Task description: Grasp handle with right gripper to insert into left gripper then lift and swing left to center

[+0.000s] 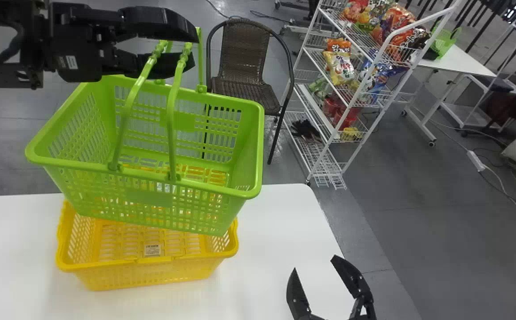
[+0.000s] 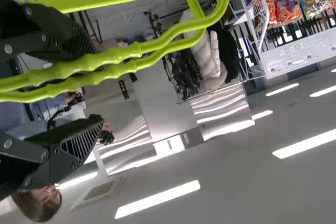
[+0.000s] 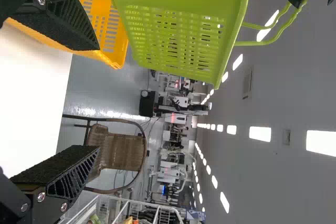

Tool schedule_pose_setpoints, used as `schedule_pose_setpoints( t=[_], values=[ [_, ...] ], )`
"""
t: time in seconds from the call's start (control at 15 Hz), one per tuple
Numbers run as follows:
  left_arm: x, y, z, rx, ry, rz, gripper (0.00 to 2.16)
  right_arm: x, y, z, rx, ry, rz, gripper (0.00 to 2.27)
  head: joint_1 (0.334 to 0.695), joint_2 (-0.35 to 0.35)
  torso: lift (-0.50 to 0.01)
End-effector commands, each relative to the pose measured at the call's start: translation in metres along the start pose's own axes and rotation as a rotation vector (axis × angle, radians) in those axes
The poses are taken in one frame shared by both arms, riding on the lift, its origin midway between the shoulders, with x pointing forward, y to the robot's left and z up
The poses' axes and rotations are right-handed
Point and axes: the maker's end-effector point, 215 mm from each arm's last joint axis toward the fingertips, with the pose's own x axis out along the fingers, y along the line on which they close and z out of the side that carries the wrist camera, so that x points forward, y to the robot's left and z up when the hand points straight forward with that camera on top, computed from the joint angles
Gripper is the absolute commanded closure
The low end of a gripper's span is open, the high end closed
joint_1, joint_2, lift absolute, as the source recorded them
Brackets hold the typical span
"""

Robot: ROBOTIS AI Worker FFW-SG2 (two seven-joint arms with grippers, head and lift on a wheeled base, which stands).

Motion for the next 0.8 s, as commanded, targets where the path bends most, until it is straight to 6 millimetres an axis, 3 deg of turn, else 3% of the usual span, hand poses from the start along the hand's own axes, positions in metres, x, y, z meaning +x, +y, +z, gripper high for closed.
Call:
schedule_pose_setpoints(
  t=[0.0, 0.13, 0.27, 0.53, 0.73],
  values=[
    [0.000, 0.005, -0.002, -0.001, 0.006, 0.019, 1.61, 0.001, 0.001, -0.001, 0.002, 0.001, 0.002, 0.17, 0.695, -0.350, 0.000],
    [-0.001, 0.006, -0.001, 0.002, 0.006, 0.029, 1.71, 0.001, 0.002, 0.000, 0.002, -0.002, 0.003, 0.17, 0.695, -0.350, 0.000],
    [0.000, 0.006, 0.000, 0.008, 0.005, 0.037, 2.00, 0.001, 0.002, 0.000, 0.002, -0.002, 0.001, 0.17, 0.695, -0.350, 0.000],
    [-0.004, 0.002, 0.007, 0.022, -0.005, 0.050, 2.01, 0.001, 0.002, 0.000, 0.002, -0.002, 0.003, 0.17, 0.695, -0.350, 0.000],
    [-0.029, 0.008, 0.018, 0.024, -0.040, 0.083, 2.01, 0.001, 0.001, 0.000, 0.006, -0.003, 0.000, 0.17, 0.695, -0.348, 0.000]
  ],
)
